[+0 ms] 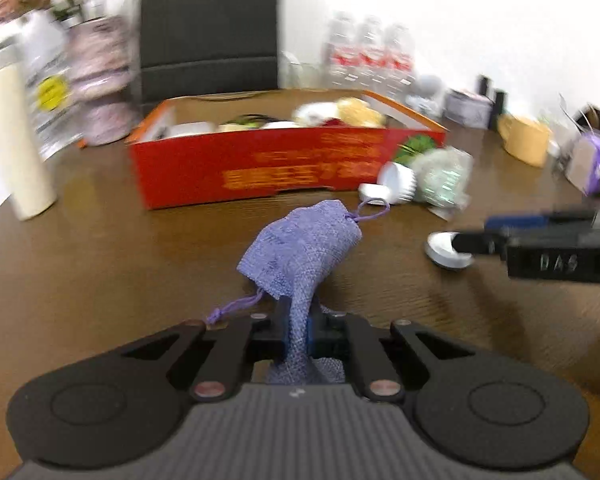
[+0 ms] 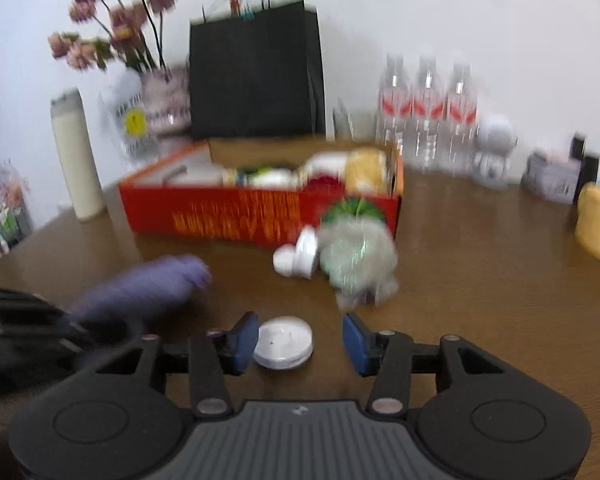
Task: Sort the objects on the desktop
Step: 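Grasp the purple cloth pouch with the left tool while the right tool grasps the white lid, then carry the pouch and white lid into the cardboard box and open both tools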
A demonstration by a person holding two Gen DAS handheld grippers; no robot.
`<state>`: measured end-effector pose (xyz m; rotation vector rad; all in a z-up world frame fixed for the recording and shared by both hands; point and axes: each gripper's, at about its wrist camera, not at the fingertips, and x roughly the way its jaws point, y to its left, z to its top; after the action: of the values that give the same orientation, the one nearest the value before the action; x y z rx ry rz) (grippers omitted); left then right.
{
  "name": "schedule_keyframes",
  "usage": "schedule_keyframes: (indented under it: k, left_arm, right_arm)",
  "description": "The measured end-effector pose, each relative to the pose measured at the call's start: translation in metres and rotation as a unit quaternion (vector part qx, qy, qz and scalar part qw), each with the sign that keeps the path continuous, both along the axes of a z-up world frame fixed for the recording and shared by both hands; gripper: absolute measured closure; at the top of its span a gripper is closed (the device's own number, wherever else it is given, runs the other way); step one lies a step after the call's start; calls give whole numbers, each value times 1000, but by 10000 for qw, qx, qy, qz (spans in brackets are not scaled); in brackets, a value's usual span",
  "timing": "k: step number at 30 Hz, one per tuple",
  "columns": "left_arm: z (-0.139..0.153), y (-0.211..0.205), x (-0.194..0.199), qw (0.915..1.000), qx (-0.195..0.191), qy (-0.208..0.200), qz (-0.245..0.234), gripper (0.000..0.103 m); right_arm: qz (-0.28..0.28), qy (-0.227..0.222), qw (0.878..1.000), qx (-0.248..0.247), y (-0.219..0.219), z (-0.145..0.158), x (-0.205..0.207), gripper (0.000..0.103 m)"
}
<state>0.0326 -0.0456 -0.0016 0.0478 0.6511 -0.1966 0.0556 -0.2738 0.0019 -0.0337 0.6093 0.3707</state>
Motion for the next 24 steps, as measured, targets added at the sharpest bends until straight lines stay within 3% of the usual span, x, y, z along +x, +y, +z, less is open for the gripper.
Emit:
schedule_keyframes:
  k: [3,8,11,12,13,15,20,24]
  left_arm:
    - [8,21,-6,9995,-73,-150,252,95]
    - [17,37,-9,9981,-193,-420,417,95]
    - [17,36,-7,9984,-212,-403,341,95]
    - [17,34,-8,9984,-209,-432,312,95]
    - [17,34,-10,9982,-211,-475,294,95]
    - [16,34,-10,9981,-248,-481,295,95]
    - [20,37,-15,9974,-345,-560,285,95]
    - [29,42,-25,9956,-443,-769,305,95]
  right_arm:
    - [145,290,9993,-180,12,-11,8,58]
    - [20,180,9990,-409,30,-16,13,55]
    - [-118,196,9988,-428,30,-17,18,42]
    - [-130,231,9989,-388,28,-16,18,42]
    - [-128,243,9988,-408,27,-15,17,43]
    - [-245,158,9988,-398,25,-15,13,65]
    - [-134,39,9996,-229,25,-14,4,65]
    - [-40,-338,9994,-43,27,3,-19,65]
